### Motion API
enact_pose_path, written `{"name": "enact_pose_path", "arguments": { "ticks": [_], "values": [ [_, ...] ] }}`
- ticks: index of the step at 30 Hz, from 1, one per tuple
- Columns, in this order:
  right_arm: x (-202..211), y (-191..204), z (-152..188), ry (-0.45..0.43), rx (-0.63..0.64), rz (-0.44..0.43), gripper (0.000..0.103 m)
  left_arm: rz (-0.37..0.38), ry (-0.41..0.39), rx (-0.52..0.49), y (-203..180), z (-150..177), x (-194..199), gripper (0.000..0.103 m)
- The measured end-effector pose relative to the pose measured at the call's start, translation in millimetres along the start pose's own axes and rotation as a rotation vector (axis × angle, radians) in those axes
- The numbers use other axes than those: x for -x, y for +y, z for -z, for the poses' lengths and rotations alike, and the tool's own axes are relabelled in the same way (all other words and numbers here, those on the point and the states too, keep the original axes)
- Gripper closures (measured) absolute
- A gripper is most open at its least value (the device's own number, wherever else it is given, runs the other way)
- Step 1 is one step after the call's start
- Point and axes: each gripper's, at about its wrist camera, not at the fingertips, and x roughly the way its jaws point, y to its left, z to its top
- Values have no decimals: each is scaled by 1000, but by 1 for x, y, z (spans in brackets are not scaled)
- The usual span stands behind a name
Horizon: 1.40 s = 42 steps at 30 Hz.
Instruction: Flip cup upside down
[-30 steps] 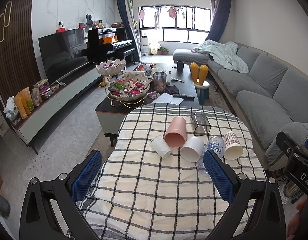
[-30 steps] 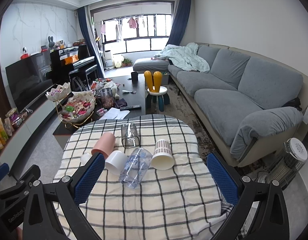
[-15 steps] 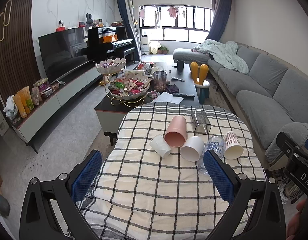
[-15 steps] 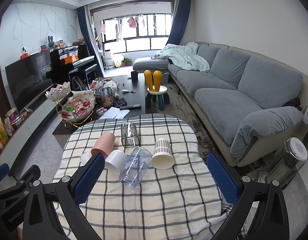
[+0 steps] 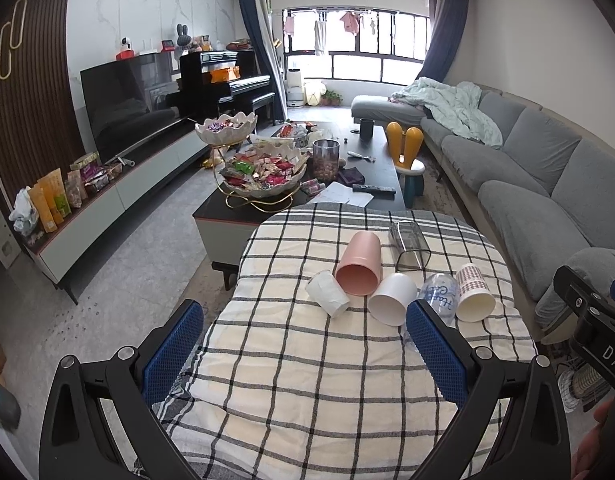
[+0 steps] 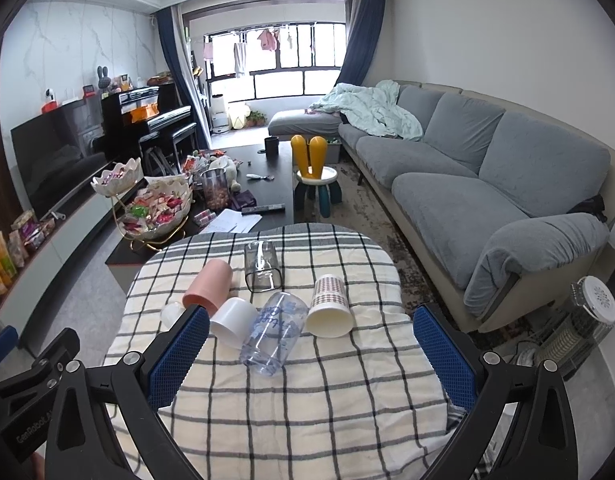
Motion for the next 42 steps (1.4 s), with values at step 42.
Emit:
{"name": "enact_pose_path", "arguments": {
  "ticks": [42],
  "values": [
    [-262, 142, -55, 516, 80, -135, 1, 86, 160, 21, 64, -59, -207, 0]
  ]
}}
